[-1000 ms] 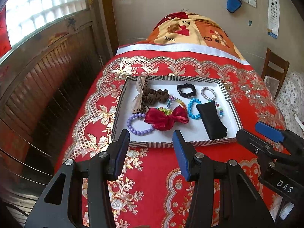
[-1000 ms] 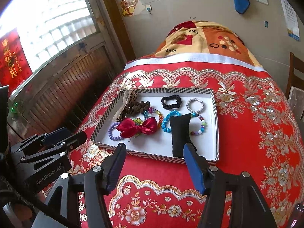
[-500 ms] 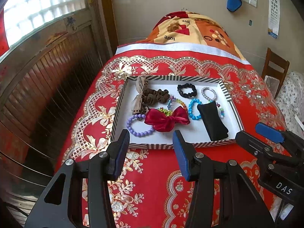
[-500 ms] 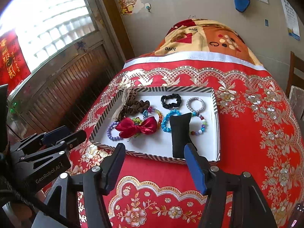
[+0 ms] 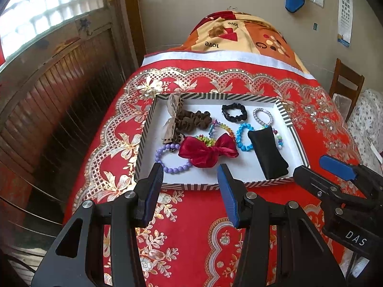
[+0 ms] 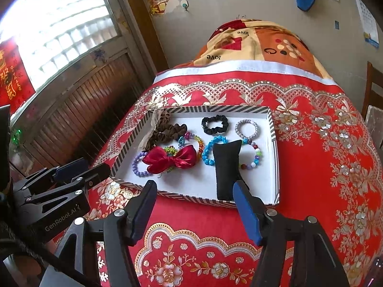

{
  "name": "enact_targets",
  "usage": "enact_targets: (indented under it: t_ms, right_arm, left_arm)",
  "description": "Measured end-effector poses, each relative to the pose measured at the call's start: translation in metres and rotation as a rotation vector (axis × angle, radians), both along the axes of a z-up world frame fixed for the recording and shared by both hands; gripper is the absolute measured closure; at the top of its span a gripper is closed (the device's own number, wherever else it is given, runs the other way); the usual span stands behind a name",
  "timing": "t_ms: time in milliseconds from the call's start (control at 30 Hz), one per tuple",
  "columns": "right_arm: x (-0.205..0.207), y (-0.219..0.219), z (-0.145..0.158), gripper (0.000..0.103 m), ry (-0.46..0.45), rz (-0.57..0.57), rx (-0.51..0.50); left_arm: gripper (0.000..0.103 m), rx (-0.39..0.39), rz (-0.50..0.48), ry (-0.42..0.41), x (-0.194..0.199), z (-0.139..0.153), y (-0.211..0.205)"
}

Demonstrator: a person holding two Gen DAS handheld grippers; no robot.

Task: Organize jewelry

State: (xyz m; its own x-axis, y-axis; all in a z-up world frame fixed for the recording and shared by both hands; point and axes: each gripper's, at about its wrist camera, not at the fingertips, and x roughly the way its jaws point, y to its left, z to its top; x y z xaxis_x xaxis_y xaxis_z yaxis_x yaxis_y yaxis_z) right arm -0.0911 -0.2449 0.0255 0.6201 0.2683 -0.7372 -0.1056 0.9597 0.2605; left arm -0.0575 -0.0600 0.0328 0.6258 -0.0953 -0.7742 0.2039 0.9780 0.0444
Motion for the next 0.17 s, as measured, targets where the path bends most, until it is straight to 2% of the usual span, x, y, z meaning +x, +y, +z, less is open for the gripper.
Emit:
enact_targets:
  t_ms: [167]
  right_arm:
    - [0.0046,-0.0037,-0.0057,0.039,0.009,-0.006,0.002]
  left_arm:
    - [0.056,-0.005,-0.003,0.012,0.0073,-0.0039,-0.0005]
